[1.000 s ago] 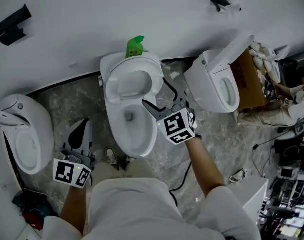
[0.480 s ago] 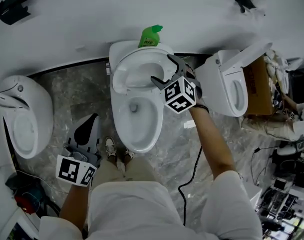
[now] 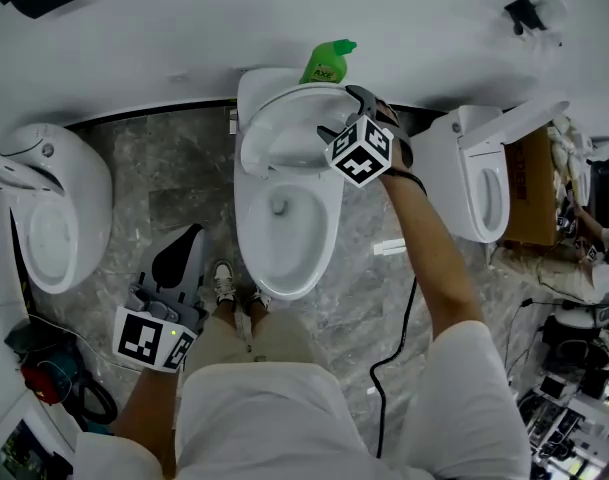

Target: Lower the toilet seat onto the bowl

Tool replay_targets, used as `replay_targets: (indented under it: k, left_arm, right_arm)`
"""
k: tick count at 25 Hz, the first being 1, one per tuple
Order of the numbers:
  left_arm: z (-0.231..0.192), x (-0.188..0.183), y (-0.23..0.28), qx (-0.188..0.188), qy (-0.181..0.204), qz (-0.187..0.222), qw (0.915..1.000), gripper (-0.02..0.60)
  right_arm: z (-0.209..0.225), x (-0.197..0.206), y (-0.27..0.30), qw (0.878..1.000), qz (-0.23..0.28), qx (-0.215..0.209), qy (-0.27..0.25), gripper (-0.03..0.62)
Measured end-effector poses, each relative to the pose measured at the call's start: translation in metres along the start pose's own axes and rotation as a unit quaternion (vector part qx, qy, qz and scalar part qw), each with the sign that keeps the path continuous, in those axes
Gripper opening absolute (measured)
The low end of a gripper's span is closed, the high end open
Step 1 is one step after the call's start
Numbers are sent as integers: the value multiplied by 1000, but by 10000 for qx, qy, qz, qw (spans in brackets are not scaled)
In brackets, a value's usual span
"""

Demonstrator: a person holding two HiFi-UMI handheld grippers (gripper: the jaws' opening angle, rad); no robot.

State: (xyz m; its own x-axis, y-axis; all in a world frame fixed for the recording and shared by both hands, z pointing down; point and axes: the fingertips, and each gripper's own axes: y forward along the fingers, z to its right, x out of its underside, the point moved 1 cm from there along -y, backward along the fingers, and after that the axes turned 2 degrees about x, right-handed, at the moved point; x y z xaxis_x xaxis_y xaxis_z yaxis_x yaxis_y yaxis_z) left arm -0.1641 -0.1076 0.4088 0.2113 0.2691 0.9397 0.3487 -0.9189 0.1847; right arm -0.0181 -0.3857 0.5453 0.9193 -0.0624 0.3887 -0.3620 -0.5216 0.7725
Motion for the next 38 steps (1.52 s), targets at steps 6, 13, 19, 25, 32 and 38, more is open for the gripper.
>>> replay_targets:
  k: [6, 13, 19, 25, 32, 38]
  left_arm:
    - [-5, 2, -13, -130, 41, -68, 9999, -5]
    - [-8, 10, -18, -222, -55, -76, 9997, -5]
    - [12, 12, -13, -9, -34, -50, 10000, -5]
    - [18, 12, -20, 46, -48, -48, 10000, -5]
    - [26, 7, -30, 157, -6, -10, 9999, -5]
    - [30, 6, -39, 248, 10, 5, 9997, -5]
  right_arm:
    - [-2, 0, 19, 9999, -26, 97, 5, 381]
    - [-7, -3, 17, 9999, -25, 167, 18, 380]
    - [-11, -1, 6, 9997, -18, 221, 83, 379]
    - [-23, 2, -12, 9995, -6, 290, 93, 378]
    - [-34, 6, -34, 9987, -55, 475, 184, 279]
    - [-47, 9, -52, 9982, -115, 572, 144, 226]
